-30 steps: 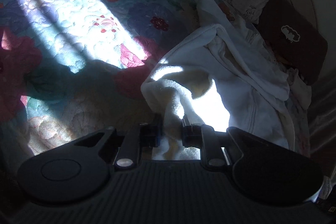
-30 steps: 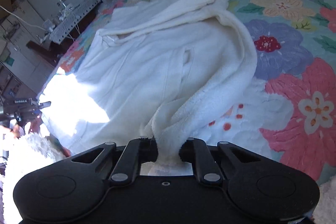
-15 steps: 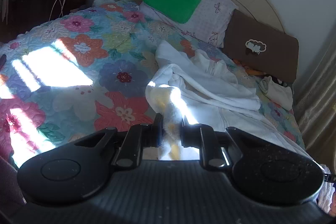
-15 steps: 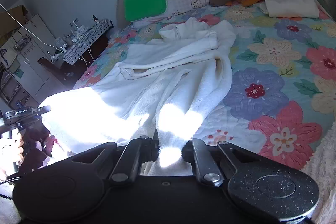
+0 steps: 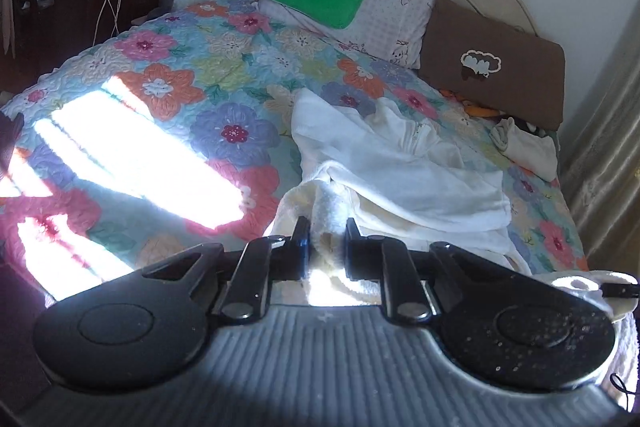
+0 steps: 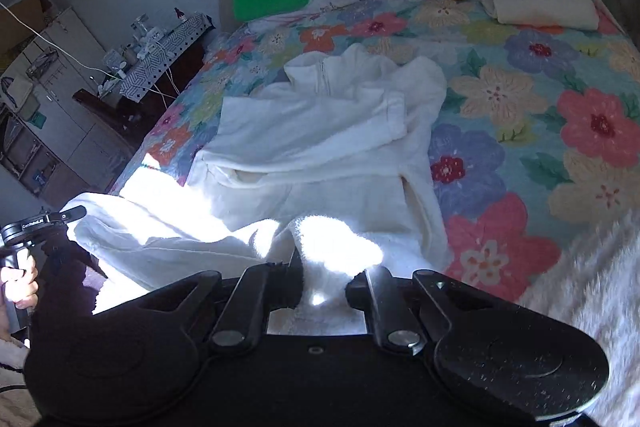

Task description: Fold clothes

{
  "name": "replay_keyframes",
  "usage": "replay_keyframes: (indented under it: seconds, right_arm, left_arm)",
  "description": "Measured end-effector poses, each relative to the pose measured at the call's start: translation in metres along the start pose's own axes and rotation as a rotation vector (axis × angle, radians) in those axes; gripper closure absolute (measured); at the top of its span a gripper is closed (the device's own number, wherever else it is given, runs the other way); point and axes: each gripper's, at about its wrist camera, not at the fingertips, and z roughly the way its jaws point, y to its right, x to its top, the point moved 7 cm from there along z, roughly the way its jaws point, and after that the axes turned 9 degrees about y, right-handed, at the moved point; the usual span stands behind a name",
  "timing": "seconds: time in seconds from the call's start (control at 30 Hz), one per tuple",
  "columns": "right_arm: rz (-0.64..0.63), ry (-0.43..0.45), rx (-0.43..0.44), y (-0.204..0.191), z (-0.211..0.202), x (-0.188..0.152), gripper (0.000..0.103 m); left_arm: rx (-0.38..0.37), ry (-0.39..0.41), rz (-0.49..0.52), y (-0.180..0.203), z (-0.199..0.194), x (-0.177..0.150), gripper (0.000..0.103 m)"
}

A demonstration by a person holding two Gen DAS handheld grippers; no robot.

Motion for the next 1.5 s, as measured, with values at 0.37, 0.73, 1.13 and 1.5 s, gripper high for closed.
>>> replay_keyframes:
  seconds: [0.37, 0.73, 1.13, 1.5]
  right_arm:
    - [0.056, 0.066, -0.078, 0.067, 0.153, 0.143, 0.091]
    - [0.178, -0.025, -0.040, 0.118, 0.229, 0.207, 0.090]
    - [0.478, -0.332, 0.019, 0.199, 0.337, 0.203, 0.084]
    - [0.573, -0.053, 0.203, 0.189, 0.277, 0.249, 0.042]
  left_arm:
    - [0.097, -0.025, -0.030, 0.021, 0.198, 0.083, 0.088]
    - [0.179, -0.031, 0.006, 0.043, 0.311, 0.129, 0.088]
    - [0.285, -0.150, 0.146, 0.031, 0.403, 0.110, 0.072]
    - [0.081, -0.051, 0.254, 0.078, 0.358, 0.131, 0.058]
